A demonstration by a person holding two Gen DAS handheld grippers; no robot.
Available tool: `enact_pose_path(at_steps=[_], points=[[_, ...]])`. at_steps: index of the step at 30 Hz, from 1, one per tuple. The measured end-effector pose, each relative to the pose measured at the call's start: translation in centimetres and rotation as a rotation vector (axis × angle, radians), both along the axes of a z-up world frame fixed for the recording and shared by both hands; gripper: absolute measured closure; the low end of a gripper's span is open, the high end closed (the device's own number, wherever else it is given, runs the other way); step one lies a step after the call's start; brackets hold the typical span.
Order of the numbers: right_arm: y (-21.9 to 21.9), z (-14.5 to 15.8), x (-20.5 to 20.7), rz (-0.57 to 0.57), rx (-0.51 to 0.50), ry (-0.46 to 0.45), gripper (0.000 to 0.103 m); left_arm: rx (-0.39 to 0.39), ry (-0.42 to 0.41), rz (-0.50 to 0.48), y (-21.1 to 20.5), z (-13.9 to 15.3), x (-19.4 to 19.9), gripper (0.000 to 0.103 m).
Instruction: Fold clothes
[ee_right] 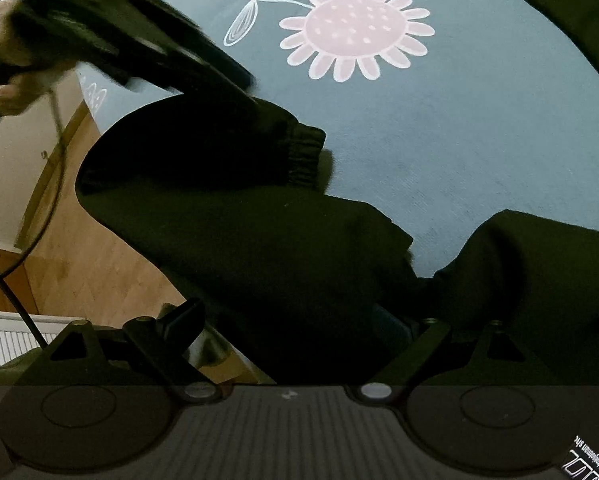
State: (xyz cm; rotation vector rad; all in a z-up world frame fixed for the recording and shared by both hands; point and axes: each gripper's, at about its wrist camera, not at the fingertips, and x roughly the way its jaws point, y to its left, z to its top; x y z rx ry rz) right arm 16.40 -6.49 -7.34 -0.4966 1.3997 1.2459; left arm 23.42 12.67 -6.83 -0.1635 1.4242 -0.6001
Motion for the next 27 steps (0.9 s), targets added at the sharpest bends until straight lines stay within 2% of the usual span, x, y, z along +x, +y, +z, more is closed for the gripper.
enact_pose_path(at_steps=[3,4,5,6,7,8,10,15,21,27], points=[[-0.3,0.3,0.2,-0.007,0.013,-0.012,0.010,-0.012,0.160,-0.071,-1.0,-2.6,0.8,0.052],[-0.4,0.5,0.4,-0.014,0.025,-0.016,0.010,-0.028,0.196,-0.094,-1.3,-3.0,0.7,0.054],[-0.5,0.8,0.5,-0.022,0.037,-0.020,0.009,-0.025,0.197,-0.098,-1.3,-3.0,0.5,0.055],[-0.7,1.1,0.6,-0.031,0.052,-0.012,0.008,-0.015,0.188,-0.093,-1.3,-2.8,0.3,0.070],[-0.9,1.4,0.8,-0.040,0.067,-0.005,0.008,-0.004,0.178,-0.087,-1.2,-2.7,0.1,0.091],[-1.0,1.6,1.0,-0.050,0.078,0.000,0.007,0.013,0.156,-0.071,-0.9,-2.2,0.0,0.096],[-1.3,2.4,1.2,-0.063,0.100,-0.006,0.006,0.042,0.106,-0.031,-0.2,-1.0,-0.3,0.097],[-1.0,4.7,1.4,-0.083,0.159,-0.071,0.004,0.051,-0.004,0.131,3.3,3.2,-1.1,0.099],[-0.1,6.0,1.5,-0.086,0.189,-0.111,0.004,0.103,-0.099,0.333,8.8,7.4,-2.4,0.099],[1.5,6.1,1.2,-0.063,0.202,-0.124,0.004,0.147,-0.072,0.461,13.0,7.9,-5.5,0.099]])
